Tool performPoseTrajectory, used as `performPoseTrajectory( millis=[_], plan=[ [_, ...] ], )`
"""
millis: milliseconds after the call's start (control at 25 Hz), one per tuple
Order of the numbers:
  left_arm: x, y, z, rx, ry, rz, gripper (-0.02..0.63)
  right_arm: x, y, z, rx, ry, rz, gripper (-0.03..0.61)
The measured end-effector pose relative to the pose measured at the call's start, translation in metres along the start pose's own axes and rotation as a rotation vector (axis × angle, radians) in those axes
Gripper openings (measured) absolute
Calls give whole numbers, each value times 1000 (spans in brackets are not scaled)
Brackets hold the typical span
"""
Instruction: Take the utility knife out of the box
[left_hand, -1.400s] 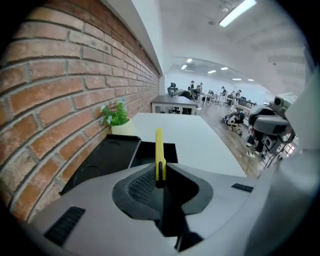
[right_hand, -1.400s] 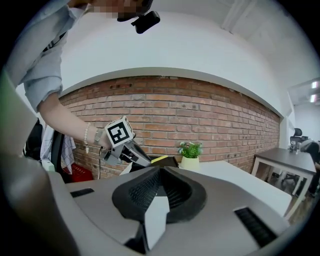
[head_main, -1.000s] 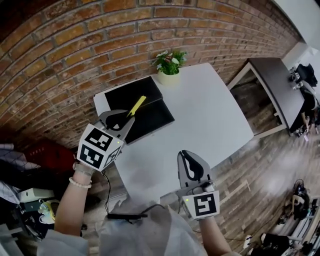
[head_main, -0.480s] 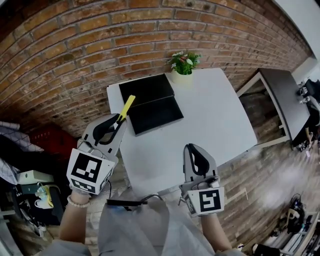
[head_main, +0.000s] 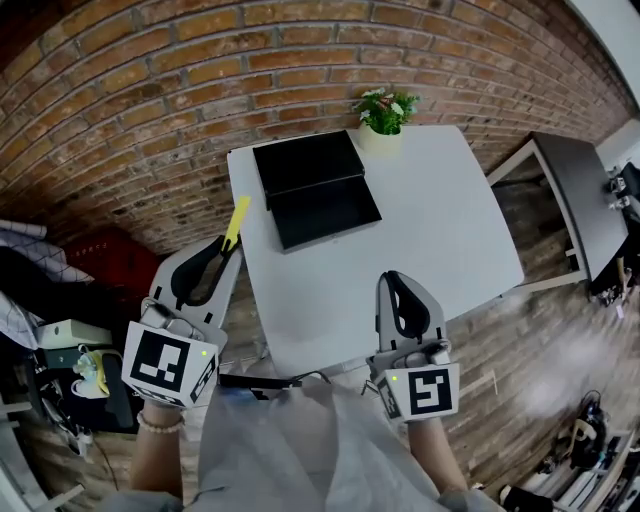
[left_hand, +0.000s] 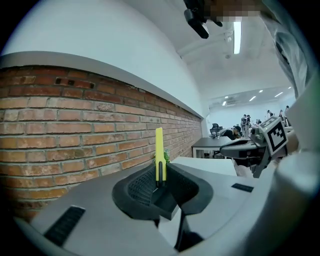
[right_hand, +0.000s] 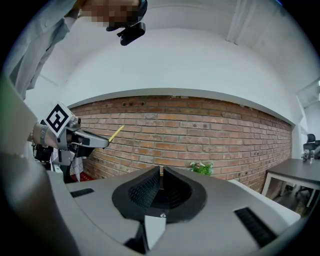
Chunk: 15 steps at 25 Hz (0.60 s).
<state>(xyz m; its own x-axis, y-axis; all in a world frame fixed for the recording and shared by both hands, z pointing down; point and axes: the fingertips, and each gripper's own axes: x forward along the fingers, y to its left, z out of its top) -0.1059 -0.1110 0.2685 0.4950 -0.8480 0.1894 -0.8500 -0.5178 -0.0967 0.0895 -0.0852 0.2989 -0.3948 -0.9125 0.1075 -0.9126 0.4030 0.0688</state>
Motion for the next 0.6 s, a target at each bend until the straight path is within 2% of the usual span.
performPoseTrajectory(
  millis=[600],
  plan=[
    [-3, -8, -2, -25, -25, -4, 77, 6, 16, 2, -17, -3, 45, 52]
  ],
)
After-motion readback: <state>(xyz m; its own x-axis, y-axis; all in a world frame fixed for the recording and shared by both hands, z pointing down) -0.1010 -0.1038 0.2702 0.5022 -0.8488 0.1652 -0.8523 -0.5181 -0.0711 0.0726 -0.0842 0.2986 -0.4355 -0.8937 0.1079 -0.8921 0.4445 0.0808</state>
